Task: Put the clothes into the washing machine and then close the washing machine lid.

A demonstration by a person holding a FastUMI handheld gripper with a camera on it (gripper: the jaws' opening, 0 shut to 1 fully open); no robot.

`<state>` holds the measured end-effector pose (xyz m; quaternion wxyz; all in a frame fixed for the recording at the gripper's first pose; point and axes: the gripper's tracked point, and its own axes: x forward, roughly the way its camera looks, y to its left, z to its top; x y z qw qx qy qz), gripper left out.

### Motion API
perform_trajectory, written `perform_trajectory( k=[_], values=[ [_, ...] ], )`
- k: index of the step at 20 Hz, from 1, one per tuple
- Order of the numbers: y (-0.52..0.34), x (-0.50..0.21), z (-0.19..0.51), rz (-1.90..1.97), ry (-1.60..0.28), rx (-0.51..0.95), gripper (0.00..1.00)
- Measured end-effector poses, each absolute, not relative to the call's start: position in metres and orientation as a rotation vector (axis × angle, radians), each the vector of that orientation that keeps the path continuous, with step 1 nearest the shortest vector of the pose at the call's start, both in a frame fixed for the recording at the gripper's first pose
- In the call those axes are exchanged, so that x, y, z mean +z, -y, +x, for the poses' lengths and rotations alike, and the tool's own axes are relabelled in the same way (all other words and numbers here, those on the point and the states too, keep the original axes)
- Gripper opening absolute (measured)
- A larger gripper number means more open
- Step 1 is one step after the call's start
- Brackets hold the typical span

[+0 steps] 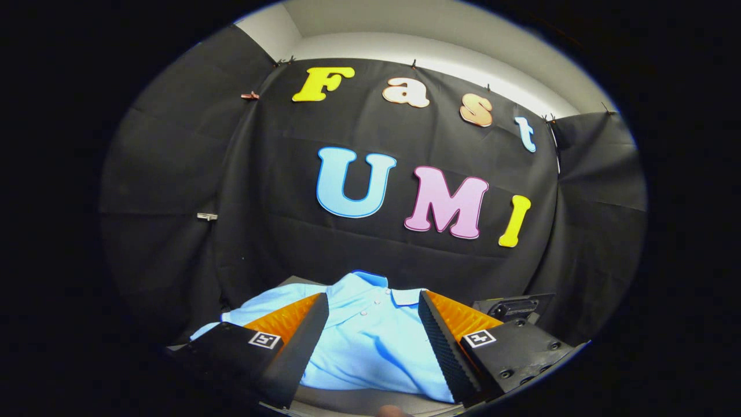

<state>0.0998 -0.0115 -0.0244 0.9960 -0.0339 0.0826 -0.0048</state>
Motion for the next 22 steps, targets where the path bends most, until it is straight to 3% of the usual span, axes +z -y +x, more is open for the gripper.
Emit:
perform_trajectory(
  k=[9,14,22],
  values=[
    [0.011,-0.088,0.156,-0.067,-0.472,0.005,0.99],
    [0.005,-0.147,0.158,-0.073,-0.805,0.053,0.97],
    [0.006,-0.154,0.159,0.053,-0.912,0.022,0.95]
  ],
)
